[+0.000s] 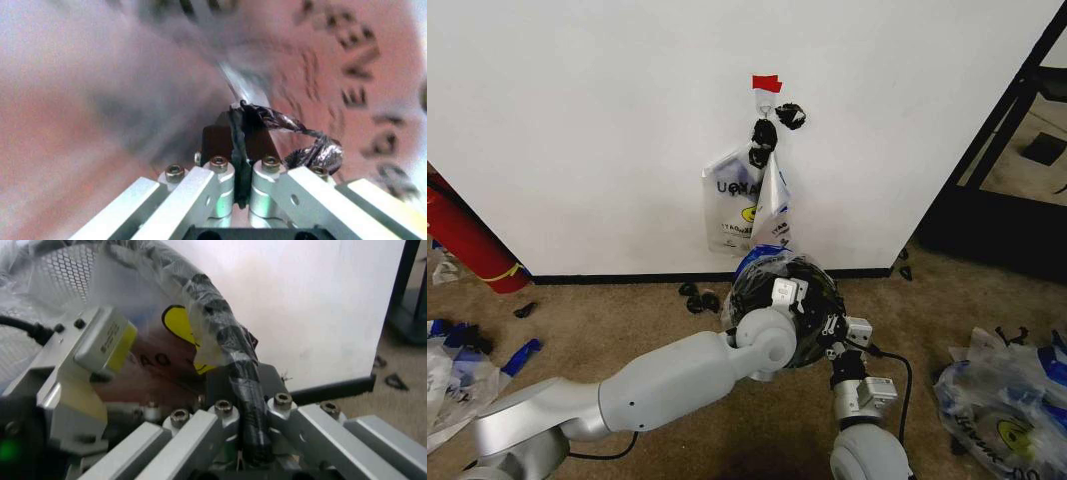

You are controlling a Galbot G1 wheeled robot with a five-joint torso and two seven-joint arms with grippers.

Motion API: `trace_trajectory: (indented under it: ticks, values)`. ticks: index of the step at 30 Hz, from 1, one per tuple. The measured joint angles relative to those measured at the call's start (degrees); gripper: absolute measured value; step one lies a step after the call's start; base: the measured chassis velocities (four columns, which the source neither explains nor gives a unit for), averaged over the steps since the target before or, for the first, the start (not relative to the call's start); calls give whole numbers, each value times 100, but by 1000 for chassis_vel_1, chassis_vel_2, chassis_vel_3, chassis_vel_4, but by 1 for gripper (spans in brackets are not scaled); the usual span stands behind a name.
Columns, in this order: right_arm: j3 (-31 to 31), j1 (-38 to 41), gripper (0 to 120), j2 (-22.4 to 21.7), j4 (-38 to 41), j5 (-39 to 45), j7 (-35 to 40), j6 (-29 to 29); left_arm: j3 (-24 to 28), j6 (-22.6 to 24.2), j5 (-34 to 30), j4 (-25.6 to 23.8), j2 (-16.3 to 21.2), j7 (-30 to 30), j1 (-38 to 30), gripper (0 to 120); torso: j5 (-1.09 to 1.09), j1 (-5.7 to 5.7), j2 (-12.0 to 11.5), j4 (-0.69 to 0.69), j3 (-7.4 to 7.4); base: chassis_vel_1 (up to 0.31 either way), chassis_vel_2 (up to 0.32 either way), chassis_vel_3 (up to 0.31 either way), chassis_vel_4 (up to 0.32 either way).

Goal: Pick up the garbage bag from the wall and place it over the trash bin.

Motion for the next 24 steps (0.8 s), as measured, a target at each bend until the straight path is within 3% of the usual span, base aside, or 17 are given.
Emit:
trace_trajectory:
  ticks: [5, 17, 22, 24]
  values:
    - [-15, -37, 0, 10, 57, 112, 19, -48, 60, -198, 622, 459, -245, -17, 60, 0, 0, 0, 0, -1, 0, 0, 0, 0, 0]
    - [-17, -30, 0, -42, 90, 222, -1, -46, 120, -782, 1114, 938, -570, 46, 127, 0, 1, 0, 0, -1, 0, 0, 0, 0, 0]
    - [3, 45, 0, -60, 42, 339, 3, -79, 108, -701, 971, 726, -467, 30, 132, 0, 0, 0, 0, 0, 0, 0, 0, 0, 0]
    - [27, 101, 0, -73, 1, 475, 37, -162, 113, -539, 788, 414, -310, -10, 136, 0, 0, 0, 0, 0, 0, 0, 0, 0, 0]
